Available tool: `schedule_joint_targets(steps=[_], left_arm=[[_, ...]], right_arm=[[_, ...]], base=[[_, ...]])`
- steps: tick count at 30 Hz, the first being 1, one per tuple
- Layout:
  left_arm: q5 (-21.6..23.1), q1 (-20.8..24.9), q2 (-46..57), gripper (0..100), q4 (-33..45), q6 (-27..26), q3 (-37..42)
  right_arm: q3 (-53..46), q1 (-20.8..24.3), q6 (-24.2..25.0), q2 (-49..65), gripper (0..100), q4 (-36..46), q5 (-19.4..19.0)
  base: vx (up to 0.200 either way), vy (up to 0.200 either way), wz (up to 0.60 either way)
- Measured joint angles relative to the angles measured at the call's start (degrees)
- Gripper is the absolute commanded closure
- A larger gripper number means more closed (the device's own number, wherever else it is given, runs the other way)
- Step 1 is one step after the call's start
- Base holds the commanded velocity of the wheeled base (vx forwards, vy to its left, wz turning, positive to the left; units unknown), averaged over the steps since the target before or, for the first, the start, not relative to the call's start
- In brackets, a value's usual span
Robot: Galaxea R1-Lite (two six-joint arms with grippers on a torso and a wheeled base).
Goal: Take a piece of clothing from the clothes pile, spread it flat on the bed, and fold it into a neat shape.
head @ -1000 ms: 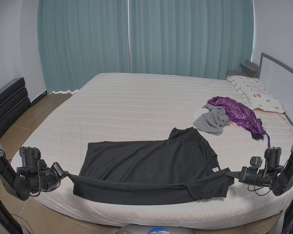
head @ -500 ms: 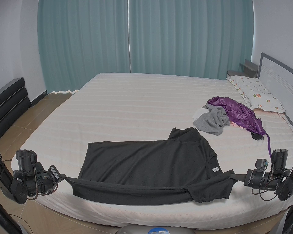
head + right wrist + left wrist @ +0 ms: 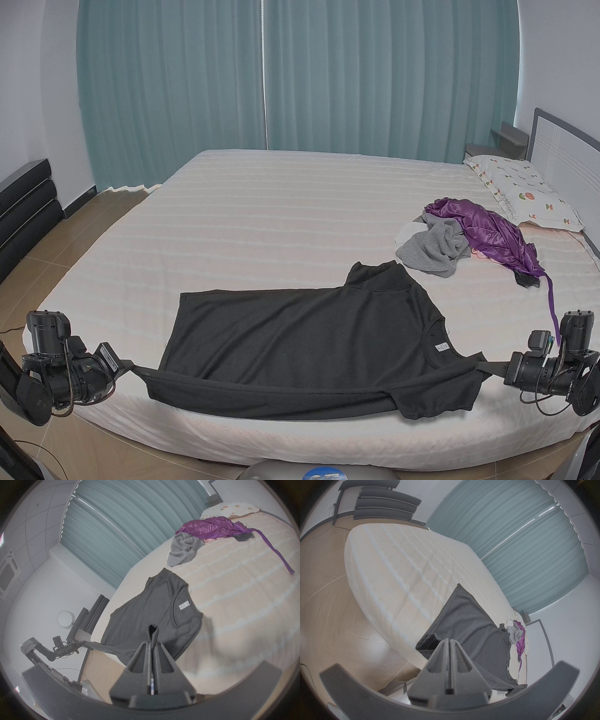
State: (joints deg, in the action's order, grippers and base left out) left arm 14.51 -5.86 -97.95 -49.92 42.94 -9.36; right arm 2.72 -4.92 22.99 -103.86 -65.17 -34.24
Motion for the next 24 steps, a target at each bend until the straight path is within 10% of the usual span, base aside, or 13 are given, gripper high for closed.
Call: schedule_joint_targets(steps=[24], left_arm=[[-0.8,0.0,-4.7,100,0.4,3.3,-8.4]], right_arm=[[6.0,-1.3,1.8,-4.2,100,0.7,0.4]], base=[[0.0,0.0,0.0]])
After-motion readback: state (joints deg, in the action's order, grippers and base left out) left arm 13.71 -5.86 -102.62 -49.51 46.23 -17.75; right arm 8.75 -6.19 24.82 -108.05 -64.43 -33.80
